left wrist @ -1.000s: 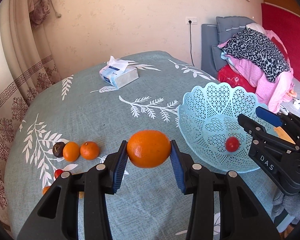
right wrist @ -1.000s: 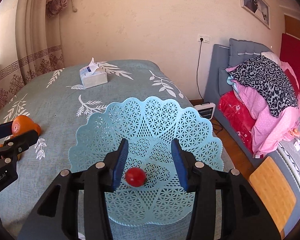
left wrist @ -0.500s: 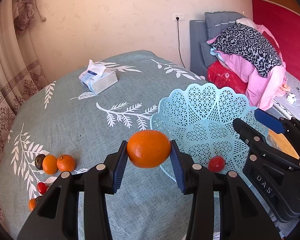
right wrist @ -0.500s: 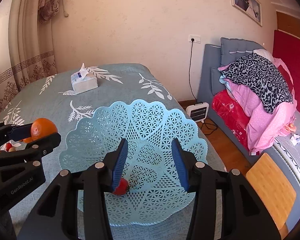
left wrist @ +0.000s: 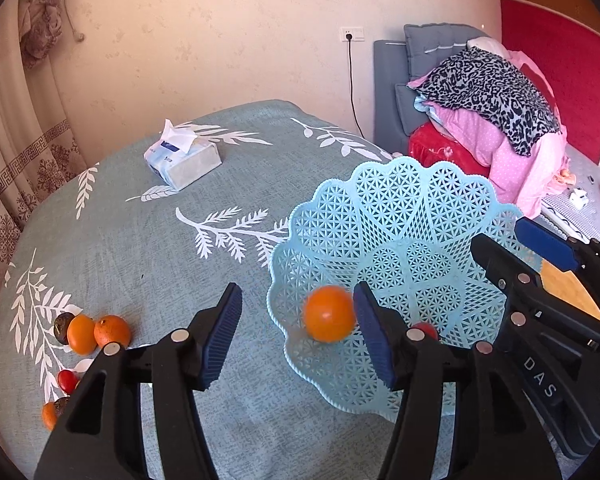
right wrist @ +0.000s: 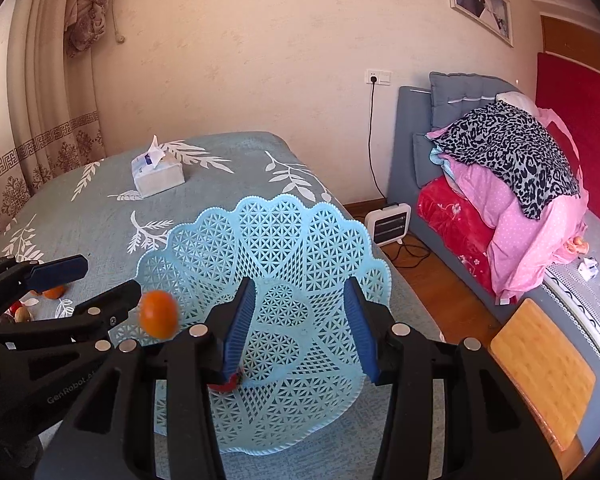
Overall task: Organize fruits
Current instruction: 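Lower the orange into the blue basket and open the left tool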
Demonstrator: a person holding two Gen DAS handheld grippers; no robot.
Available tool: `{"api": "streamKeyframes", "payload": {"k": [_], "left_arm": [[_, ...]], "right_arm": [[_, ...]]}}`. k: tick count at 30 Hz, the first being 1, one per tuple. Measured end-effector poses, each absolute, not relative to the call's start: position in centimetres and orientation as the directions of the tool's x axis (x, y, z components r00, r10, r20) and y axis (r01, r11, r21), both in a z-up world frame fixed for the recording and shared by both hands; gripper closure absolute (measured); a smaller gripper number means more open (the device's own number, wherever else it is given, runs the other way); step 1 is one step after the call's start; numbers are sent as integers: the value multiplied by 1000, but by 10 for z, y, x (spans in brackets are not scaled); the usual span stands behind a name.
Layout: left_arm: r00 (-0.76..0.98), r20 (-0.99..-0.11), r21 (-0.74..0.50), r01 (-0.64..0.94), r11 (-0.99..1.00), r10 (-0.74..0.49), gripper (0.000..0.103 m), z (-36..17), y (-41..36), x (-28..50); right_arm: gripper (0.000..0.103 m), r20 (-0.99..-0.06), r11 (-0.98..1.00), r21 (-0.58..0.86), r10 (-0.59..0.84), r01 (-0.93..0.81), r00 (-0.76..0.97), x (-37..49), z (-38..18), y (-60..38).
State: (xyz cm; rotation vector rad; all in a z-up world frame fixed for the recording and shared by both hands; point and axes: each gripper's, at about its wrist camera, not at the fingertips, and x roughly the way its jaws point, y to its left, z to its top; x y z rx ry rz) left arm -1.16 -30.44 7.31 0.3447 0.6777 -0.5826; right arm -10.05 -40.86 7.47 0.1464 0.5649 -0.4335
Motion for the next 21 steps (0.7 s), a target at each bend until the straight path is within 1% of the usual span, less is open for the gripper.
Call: {"api": "streamKeyframes", "payload": {"k": [2,3,9,11,14,17,21], "left_arm": [[635,-668,111,601,791,-389,40,75,-303,-12],[637,-666,110,599,793,-389,40,75,-302,-12],[639,-668,109,591,799,-381,38,75,-298,-11],[642,-667,109,586,803,-378,27,75,-296,-11],[649,-665,108,574,812,-370,19,75,-291,-10],[650,-668,99,559,823,-361,18,74,-286,-7],[668,-660,109,538,836,-343,18,75,-279,-6]], "right_arm": [[49,-543,899,18,-359,438,759,-101,75,-408],[46,-540,898,17,-362,440,760,-101,76,-408],[45,-537,900,17,-360,436,763,-102,76,-405],[45,-539,901,18,-357,434,763,-102,75,-404],[44,-541,901,20,-355,434,762,-101,74,-403],[38,-538,901,19,-356,433,764,-100,74,-403],[37,-538,905,14,-353,426,766,-99,73,-399]]}}
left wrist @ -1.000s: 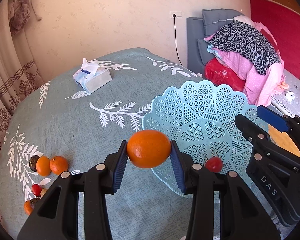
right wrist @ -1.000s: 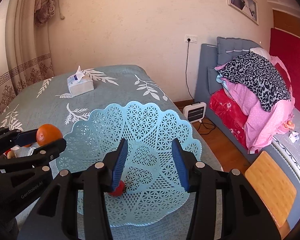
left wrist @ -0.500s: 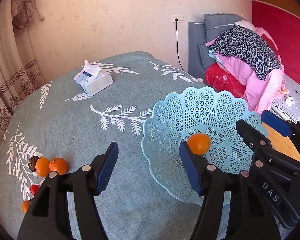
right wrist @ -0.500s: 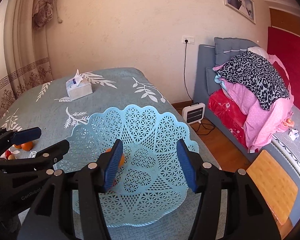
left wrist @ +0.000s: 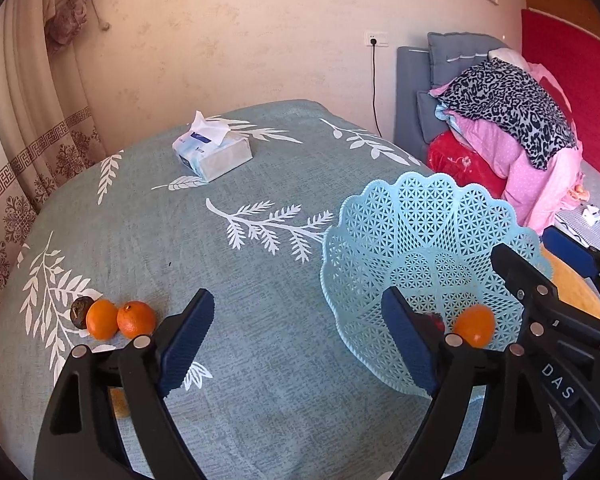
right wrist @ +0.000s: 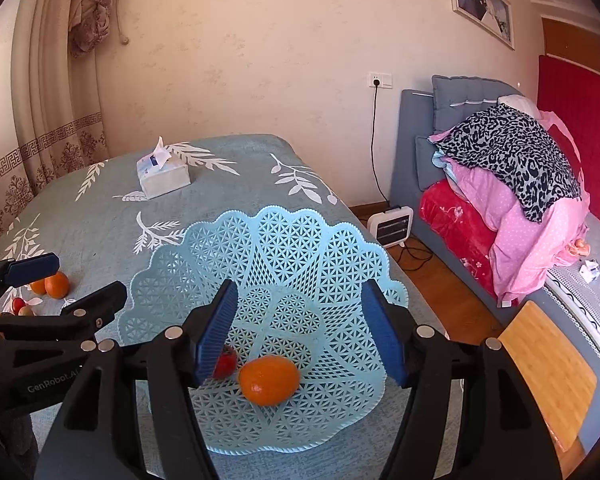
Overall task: Organize fruits
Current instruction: 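Lower the orange into the blue basket and open the left tool, then withdraw both tools from the basket back toward the fruit pile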
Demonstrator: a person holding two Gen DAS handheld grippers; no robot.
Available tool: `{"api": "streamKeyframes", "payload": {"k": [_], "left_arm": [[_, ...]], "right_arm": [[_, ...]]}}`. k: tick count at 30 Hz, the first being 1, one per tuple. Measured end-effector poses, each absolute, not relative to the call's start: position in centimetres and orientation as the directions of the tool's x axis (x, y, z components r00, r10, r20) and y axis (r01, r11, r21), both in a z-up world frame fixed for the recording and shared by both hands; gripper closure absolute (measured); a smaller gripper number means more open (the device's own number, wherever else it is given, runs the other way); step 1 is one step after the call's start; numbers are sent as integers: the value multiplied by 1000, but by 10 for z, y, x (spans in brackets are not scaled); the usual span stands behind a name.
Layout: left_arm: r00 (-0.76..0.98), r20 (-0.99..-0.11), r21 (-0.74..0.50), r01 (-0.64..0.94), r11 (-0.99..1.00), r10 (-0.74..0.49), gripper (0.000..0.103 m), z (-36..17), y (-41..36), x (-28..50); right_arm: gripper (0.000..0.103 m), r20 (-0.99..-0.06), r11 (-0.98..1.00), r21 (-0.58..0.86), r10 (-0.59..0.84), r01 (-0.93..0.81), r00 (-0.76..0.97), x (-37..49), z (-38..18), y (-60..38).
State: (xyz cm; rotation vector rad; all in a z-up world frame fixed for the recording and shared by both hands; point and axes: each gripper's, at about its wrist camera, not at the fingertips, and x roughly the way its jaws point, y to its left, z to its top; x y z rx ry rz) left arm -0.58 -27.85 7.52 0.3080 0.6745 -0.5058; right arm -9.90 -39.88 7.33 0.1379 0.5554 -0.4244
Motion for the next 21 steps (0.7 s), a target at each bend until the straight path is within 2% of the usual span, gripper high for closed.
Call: {"api": "streamKeyframes", "payload": {"k": [8,13,21], "left_arm": [[704,-637,132,500,856,-313,15,77,-260,-8],[709,-640,125,476,871,-296,14,76,-246,-5],[751,-614,152,413,898,-241,14,77,-213,-4]], "right_arm": [[37,-546,914,8,-336,405,768,-96,71,-390],[31,-548,921,5,-324,390,771,-95,71,-384],[31,-562,935,-4,-294,353,773,-89,70,-368]]}}
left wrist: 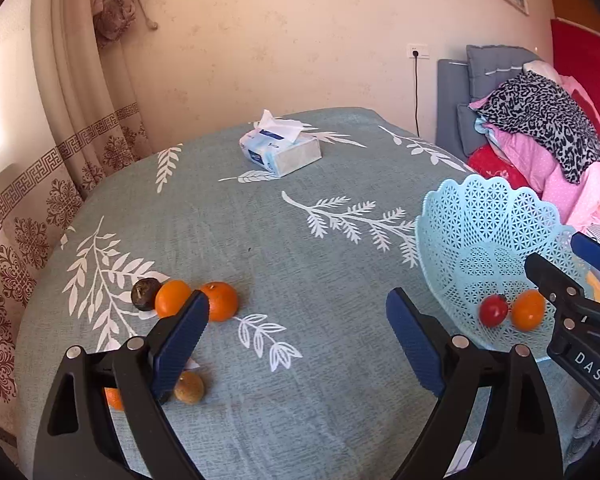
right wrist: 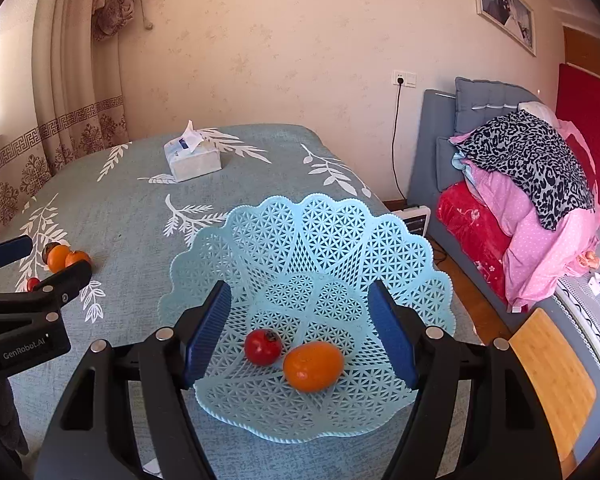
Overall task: Organize fruits
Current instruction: 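Withdraw both tools from the basket back toward the fruit pile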
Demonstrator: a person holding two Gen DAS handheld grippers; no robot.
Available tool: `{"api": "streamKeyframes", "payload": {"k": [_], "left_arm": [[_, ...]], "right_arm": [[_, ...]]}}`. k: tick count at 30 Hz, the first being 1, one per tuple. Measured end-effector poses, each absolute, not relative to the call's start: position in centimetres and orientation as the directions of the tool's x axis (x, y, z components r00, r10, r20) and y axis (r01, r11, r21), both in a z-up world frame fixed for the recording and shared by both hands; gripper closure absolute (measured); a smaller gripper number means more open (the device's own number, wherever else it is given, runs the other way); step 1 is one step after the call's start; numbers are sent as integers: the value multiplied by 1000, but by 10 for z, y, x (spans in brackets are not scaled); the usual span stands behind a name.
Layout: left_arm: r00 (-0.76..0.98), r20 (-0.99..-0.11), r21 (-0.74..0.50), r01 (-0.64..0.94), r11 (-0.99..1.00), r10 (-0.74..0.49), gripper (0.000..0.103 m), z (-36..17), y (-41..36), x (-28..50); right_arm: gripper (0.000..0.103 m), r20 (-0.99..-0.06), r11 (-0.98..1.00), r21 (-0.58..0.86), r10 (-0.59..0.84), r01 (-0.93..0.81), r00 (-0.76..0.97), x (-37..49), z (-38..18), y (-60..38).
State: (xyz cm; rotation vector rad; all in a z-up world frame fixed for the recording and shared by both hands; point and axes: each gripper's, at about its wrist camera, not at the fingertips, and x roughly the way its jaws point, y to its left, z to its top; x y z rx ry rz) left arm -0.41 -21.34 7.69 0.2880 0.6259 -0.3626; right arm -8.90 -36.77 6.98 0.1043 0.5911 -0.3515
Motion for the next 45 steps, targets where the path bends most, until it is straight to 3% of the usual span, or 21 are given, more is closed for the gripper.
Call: {"api": "streamKeyframes", "payload": {"k": [18,29,45], "left_arm": [[766,-631,85,229,970,-126,13,65,-102,14],[746,-663,78,144,987,-57,13,49,-49,23],[706,-702,35,172,985,-98,17,35,-28,27]], "right_arm": [[28,-591,966,-36,-226,255,774,-72,66,-317],[27,-600,991,-8,-114,137,792,-62,65,-282],[27,-688,996,83,74,-23,722,-41,44,-245]]}}
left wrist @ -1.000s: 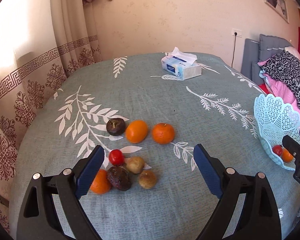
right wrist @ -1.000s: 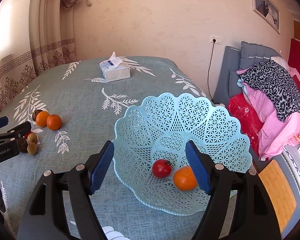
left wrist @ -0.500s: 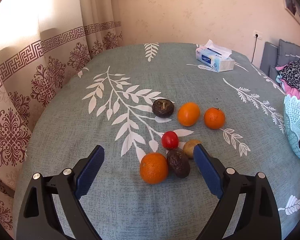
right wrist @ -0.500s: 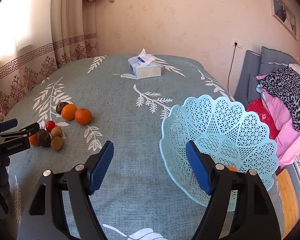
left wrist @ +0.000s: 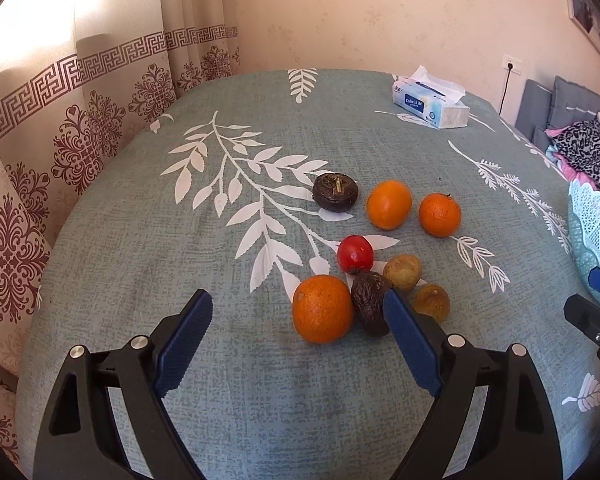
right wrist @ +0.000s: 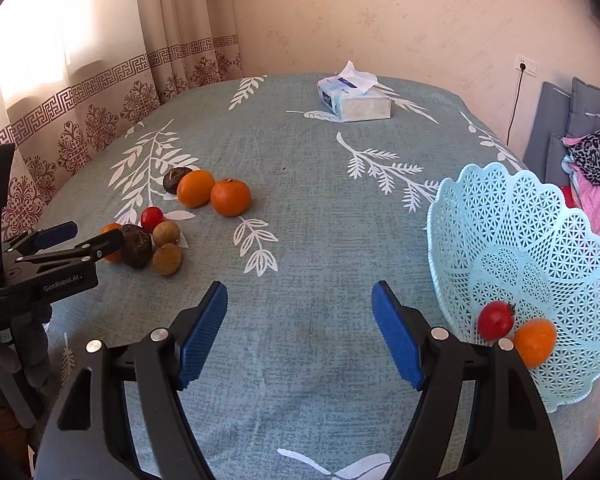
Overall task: Organize fruits
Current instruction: 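Withdraw both tools from the basket back toward the fruit pile, then grasp another orange with the left tool while the right tool grasps a kiwi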
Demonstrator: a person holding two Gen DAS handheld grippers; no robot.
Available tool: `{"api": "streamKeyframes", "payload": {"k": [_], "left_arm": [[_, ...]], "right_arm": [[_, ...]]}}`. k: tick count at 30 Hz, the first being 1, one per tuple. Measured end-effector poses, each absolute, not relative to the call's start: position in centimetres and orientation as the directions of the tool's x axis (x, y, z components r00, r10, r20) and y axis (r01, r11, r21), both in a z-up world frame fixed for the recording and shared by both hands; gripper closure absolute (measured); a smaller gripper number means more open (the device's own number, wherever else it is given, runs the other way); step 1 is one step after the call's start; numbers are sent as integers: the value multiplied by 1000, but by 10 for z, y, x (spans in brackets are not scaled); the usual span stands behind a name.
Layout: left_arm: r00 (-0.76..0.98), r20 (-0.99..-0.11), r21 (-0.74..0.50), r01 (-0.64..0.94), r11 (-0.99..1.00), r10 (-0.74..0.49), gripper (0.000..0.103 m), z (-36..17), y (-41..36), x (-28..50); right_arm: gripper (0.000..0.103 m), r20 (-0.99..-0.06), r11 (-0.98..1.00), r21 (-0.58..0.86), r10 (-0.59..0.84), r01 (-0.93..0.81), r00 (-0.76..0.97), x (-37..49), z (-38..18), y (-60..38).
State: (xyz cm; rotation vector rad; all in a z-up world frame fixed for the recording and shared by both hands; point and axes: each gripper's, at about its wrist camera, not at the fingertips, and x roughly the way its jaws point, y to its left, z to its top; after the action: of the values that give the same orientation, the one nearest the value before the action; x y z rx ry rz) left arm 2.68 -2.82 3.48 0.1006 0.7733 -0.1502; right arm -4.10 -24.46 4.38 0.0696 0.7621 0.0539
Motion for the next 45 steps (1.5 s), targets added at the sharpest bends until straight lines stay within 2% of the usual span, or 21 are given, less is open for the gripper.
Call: {"api": "streamKeyframes", "payload": {"k": [9,19,24,27,29,31,45], "left_arm": [[709,-700,40,156,987,-84,18,35,-3,26],[699,-704,50,226,973,-126,22,30,-22,24],[668,-719,0,276,961,-192,31,26,-32,35],[657,-720,-18,304,952,-224,45,25,-37,35],[655,-717,-20,325,946,-240,59,25,-42,33],[657,-712,-11,341,940,-247,65,25,-46,30],[734,-664,90,266,960,-142,67,37,-45,19]], "right_arm": [[27,-720,991,109,133,-78,681,-32,35,-228],[27,-736,987,105,159,-120,658,-28,31,-211],[27,-746,985,116,171,-128,644,-25,27,-208],[27,-749,985,117,173,-130,639,-23,25,-206],[27,-752,983,126,182,-133,633,-21,24,-205],[27,-756,981,138,193,-136,625,-18,22,-204],[27,-750,970,132,232,-204,620,-3,23,-183]]}}
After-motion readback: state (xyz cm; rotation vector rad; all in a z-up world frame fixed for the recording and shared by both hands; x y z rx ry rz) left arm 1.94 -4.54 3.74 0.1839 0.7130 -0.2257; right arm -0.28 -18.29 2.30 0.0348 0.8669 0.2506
